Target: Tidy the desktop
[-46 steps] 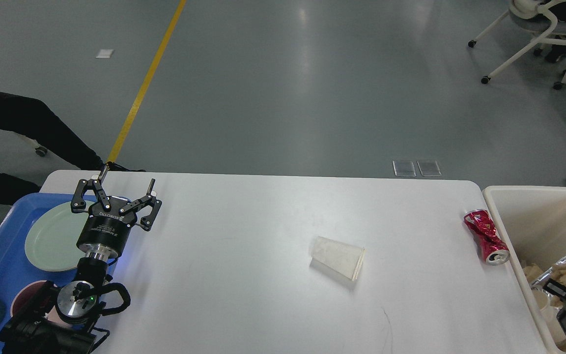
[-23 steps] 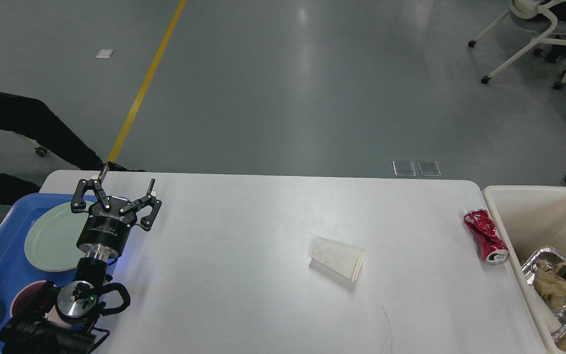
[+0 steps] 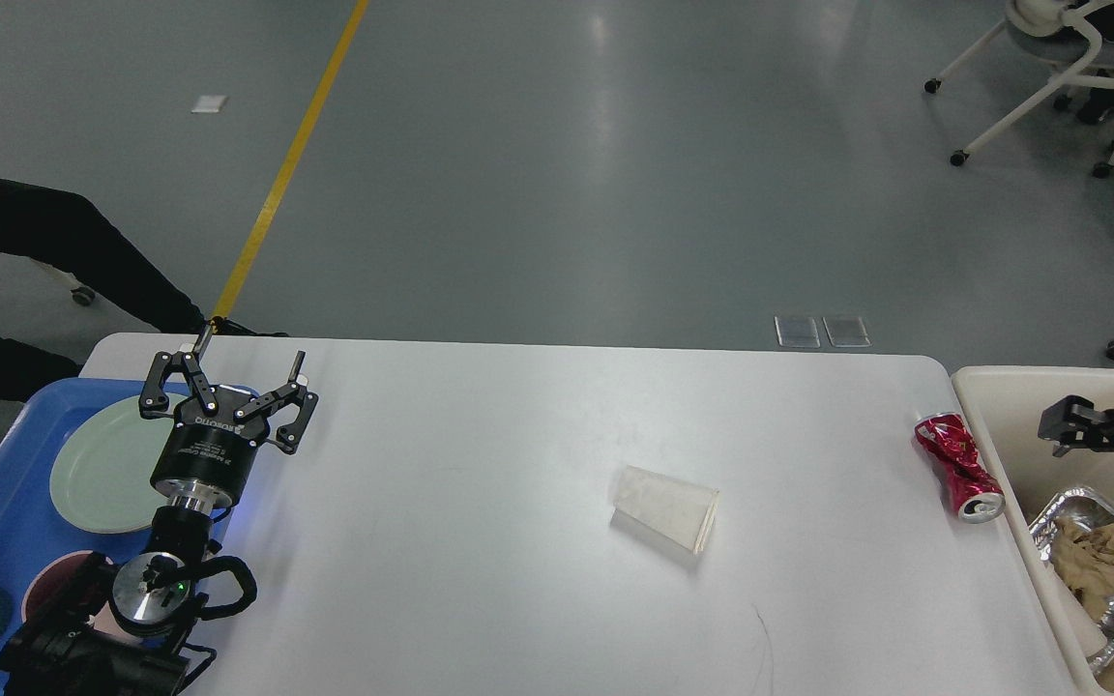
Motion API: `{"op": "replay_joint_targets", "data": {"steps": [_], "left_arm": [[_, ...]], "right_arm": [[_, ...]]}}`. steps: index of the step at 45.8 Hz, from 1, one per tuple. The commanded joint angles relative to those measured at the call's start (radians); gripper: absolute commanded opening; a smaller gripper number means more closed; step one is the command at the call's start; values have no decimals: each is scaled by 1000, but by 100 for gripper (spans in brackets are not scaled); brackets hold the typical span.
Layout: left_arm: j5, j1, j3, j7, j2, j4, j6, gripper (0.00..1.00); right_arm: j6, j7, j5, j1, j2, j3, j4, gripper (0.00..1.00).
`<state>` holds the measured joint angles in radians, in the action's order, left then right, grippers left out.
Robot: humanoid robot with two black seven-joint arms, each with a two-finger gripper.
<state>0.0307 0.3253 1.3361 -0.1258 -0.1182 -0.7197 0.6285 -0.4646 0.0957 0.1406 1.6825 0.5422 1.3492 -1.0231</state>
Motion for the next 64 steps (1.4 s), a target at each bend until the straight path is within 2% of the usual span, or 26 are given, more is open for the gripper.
{"op": "replay_joint_targets", "data": {"steps": [1,3,6,15,23,36,38,42,45,46,50,54,64], "left_arm": [[0,0,0,0,0,0,0,97],[0,0,0,0,0,0,0,97],[0,0,0,0,0,0,0,97],[0,0,0,-2,0,0,-1,97],[0,0,0,-2,0,0,-1,97],[0,-2,0,-2,0,0,0,97],[0,0,0,-2,0,0,-1,97],[0,-2,0,-2,0,0,0,97],[0,-2,0,-2,0,0,0,97],[0,-2,0,-2,0,0,0,97],[0,-2,0,-2,0,0,0,97],[0,-2,0,-2,0,0,-1,97],[0,0,0,-2,0,0,0,97]], "right_arm": [[-204,-1,-6,215,-77,38,-80,100],[-285,-1,-12,305,-100,36,-123,100],[-322,-1,-30,423,-116,31,-221,100],[-298,1,-45,750,-160,-28,-554,100],[-293,1,-45,841,-211,-133,-689,100],[-290,-2,-45,849,-289,-163,-684,99],[-275,-1,-47,847,-300,-179,-683,99],[-180,-2,-45,827,-323,-235,-683,98],[-74,-1,-36,767,-378,-258,-678,97],[1,-1,-32,719,-418,-277,-660,97],[101,-2,-24,596,-490,-301,-580,97],[123,-4,48,487,-567,-309,-493,97],[127,-16,428,221,-642,-386,-283,97]]}}
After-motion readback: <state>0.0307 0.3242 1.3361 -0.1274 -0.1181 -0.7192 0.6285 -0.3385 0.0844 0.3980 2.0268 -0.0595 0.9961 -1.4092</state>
